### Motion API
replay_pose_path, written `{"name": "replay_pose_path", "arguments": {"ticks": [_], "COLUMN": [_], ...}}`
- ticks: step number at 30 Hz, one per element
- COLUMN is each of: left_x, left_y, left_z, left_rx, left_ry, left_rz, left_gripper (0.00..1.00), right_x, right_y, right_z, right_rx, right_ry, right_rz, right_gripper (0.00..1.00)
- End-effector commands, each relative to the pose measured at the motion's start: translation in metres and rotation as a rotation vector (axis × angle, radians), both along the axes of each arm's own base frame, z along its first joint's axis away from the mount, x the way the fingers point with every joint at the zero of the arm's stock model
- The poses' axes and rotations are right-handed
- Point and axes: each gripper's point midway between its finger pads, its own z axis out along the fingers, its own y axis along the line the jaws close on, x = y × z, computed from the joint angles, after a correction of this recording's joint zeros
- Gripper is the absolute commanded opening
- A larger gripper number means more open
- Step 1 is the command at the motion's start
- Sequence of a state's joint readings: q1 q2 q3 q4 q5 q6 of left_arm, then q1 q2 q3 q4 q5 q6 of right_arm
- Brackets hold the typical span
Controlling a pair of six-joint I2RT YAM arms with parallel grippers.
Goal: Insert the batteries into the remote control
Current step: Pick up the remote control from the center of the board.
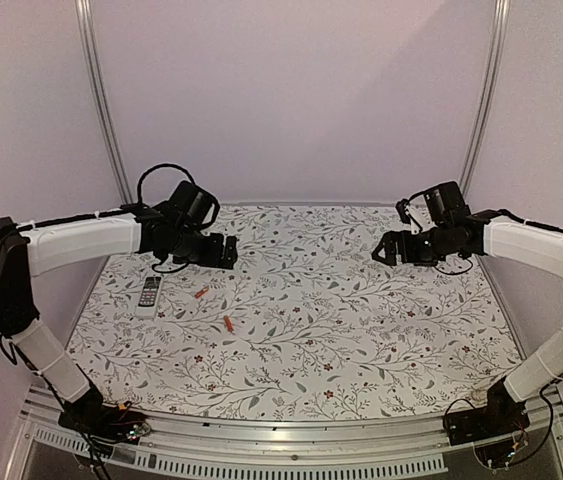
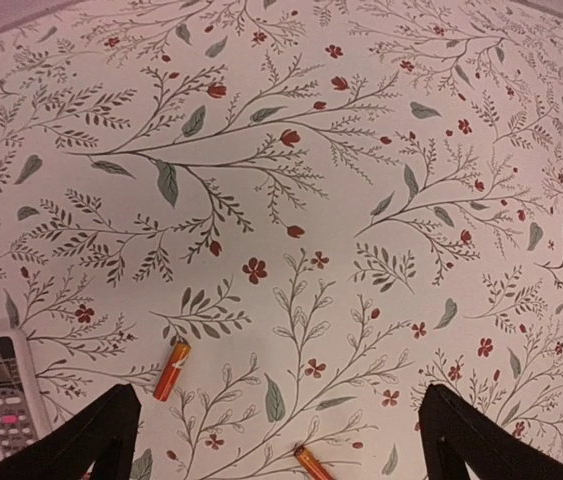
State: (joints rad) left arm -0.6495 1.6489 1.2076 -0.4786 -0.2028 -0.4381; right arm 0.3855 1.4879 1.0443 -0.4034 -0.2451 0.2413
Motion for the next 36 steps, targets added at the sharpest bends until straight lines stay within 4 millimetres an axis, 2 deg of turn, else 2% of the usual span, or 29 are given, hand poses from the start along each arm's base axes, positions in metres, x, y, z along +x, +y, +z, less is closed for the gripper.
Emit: {"name": "replay_pose_path", "arguments": {"ticks": [1,6,9,12,14,18,27,31,36], "left_x": [0.005,0.003,-0.001,-0.006,-0.009,-0.009,-0.017,-0.020,-0.022], "left_y": [0.053,0.123,0.153,0.171,0.178,0.177,0.200,0.199,0.207], "left_z": [0.010,-0.005,-0.019,-0.029,-0.037,-0.054,-0.084,-0.101,-0.112], "left_rx": [-0.040,0.074,0.075,0.113,0.139,0.155,0.217,0.200,0.227], "left_ry": [0.012,0.058,0.112,0.126,0.146,0.181,0.239,0.268,0.294], "left_rz": [0.116,0.299,0.371,0.411,0.421,0.402,0.448,0.442,0.462], "left_gripper": [1.00,0.99,0.99,1.00,0.99,1.00,1.00,0.99,0.97], "right_x": [0.003,0.003,0.001,-0.002,-0.002,-0.002,-0.005,-0.005,-0.007], "right_y": [-0.001,0.001,0.003,0.006,0.008,0.012,0.016,0.019,0.020], "right_z": [0.001,0.001,0.000,-0.002,-0.002,0.001,0.002,0.005,0.008], "right_rx": [-0.032,-0.030,-0.023,-0.010,0.002,0.026,0.050,0.064,0.072], "right_ry": [-0.007,-0.002,0.005,0.013,0.013,0.013,0.022,0.022,0.020], "right_rz": [0.005,0.018,0.035,0.049,0.054,0.062,0.084,0.092,0.100], "right_gripper": [0.99,0.99,0.99,0.99,0.99,0.99,0.99,0.99,0.99]}}
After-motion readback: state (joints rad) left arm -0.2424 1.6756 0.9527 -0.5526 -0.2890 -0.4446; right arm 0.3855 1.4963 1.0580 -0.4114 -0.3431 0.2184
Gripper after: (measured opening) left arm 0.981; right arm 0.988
